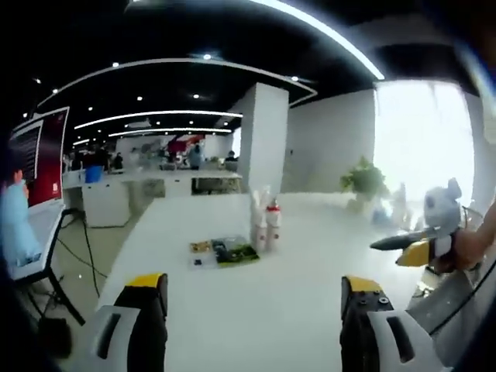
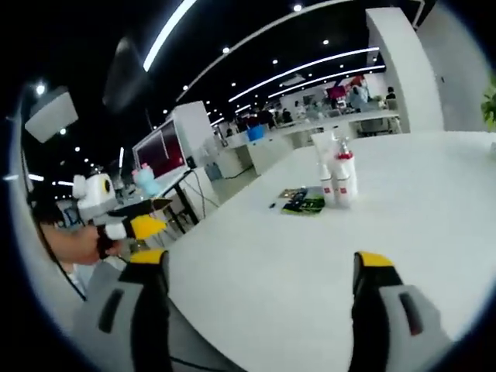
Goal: Arrange the skincare products in the storage area until every visible bottle or jar stands upright without overlapping.
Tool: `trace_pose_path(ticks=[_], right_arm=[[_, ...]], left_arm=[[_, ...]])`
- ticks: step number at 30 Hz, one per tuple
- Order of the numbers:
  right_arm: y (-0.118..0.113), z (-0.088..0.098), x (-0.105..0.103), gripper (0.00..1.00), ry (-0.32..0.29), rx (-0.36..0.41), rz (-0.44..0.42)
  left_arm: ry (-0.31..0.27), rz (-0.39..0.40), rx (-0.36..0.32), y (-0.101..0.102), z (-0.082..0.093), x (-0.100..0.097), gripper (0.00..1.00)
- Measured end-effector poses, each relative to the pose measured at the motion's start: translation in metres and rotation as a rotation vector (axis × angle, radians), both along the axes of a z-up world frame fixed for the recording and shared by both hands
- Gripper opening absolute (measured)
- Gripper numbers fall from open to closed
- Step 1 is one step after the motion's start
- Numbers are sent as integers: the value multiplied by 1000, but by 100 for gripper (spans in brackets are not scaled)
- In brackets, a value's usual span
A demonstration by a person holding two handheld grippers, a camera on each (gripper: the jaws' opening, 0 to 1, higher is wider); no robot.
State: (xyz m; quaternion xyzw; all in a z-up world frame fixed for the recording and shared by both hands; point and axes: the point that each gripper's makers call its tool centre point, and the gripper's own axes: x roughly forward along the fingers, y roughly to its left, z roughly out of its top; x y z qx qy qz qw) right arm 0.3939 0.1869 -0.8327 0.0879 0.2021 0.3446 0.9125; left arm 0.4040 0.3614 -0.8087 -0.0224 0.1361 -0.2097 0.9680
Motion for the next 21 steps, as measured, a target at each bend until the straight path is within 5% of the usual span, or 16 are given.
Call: trace_pose_path(ticks=[8,12,21], right_arm=[[-1,4,0,100,-93,-46,14],[-6,0,1,100,-65,-40,-5],[-23,-1,4,100,-39,-22,-63]], left_arm=[[-2,15,-3,6,-11,-3,92],[101,72,-17,20,-33,2,96],[118,-12,58,-1,-43,-6,95]])
